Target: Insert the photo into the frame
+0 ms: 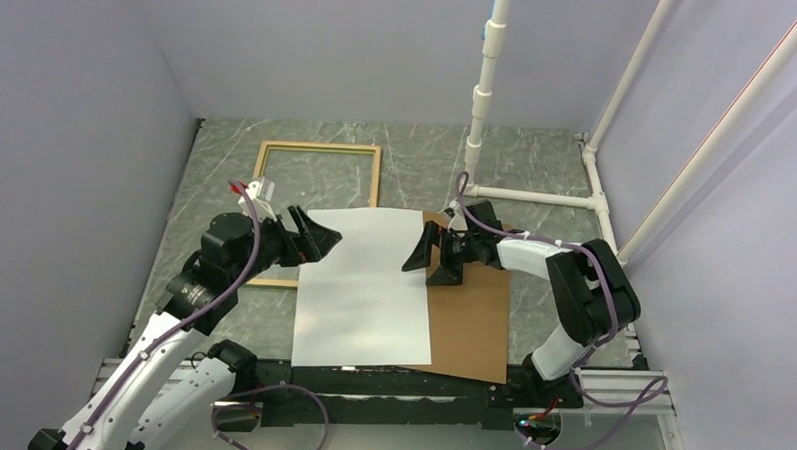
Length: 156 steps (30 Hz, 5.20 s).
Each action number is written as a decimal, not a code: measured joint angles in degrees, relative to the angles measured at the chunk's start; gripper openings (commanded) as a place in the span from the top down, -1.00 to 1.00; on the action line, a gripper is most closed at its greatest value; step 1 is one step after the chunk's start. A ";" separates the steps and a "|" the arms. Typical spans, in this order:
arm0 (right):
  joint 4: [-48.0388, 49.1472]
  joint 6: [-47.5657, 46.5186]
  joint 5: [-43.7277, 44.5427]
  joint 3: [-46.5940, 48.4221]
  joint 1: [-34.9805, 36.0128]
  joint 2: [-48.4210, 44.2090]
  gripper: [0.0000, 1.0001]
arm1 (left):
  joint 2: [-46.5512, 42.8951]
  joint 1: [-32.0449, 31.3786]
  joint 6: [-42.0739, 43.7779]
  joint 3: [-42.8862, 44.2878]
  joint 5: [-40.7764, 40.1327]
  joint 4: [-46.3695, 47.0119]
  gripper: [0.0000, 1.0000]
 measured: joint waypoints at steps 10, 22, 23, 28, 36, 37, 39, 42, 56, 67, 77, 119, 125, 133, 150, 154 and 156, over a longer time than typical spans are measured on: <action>7.45 6.62 -2.05 -0.70 2.58 1.03 -0.98 | 5.88 0.00 0.04 -0.04 -0.55 -1.97 -0.99; 6.78 6.71 -0.46 -1.31 3.28 -0.31 -0.99 | 7.45 0.00 0.04 -0.17 -2.60 -3.54 -0.99; 4.81 5.57 0.83 -1.05 3.26 -0.85 -0.99 | 7.72 0.00 0.00 -0.17 -3.15 -4.33 -0.99; -2.43 1.09 6.54 0.44 2.84 -2.69 -0.99 | 10.67 0.44 -0.72 -0.85 -6.64 -9.01 -0.99; -4.90 -0.83 6.80 0.31 -1.03 -3.08 -0.99 | 22.14 7.23 -1.51 -8.92 -5.81 -12.87 -0.99; -4.59 -0.83 6.25 0.15 -1.22 -2.82 -0.99 | 23.47 8.13 -1.49 -9.70 -5.46 -13.46 -0.99; -3.34 -0.63 5.22 -0.42 -1.55 -2.12 -0.99 | 25.16 9.51 -1.40 -10.93 -5.01 -13.97 -0.97; -0.13 0.50 2.27 -1.66 -2.21 -1.25 -0.99 | 26.43 12.17 -1.16 -12.63 -2.97 -13.35 -0.95; 9.70 4.00 -5.09 -4.39 -2.29 0.98 -0.99 | 24.13 14.78 -2.73 -21.59 14.23 13.05 -0.73; 12.07 7.04 -6.25 -5.01 -1.53 1.01 -0.99 | 20.37 14.69 0.11 -13.62 8.39 4.28 -0.76; 22.56 16.00 -6.23 -9.25 1.64 1.09 -0.56 | 23.26 14.71 5.40 -1.84 0.85 -4.85 -0.81; 17.70 16.13 -0.37 16.68 2.16 4.04 1.00 | -4.66 14.69 0.28 7.67 2.89 -19.65 -0.88; 15.41 16.04 0.37 23.61 2.80 9.99 1.00 | -4.59 14.69 0.44 7.74 2.75 -20.33 -0.88; 11.43 14.93 0.85 34.64 3.54 18.64 1.00 | -4.15 14.69 0.50 7.76 2.32 -20.52 -0.90; 7.72 13.90 1.14 39.58 6.03 27.63 1.00 | -3.02 14.69 0.94 7.76 1.88 -21.51 -0.92; 7.89 14.43 1.29 40.37 6.54 29.77 1.00 | -3.02 14.69 1.22 7.76 1.86 -21.55 -0.92; 7.96 14.64 1.36 41.33 6.80 31.10 1.00 | -3.02 14.69 1.55 7.76 1.86 -21.66 -0.92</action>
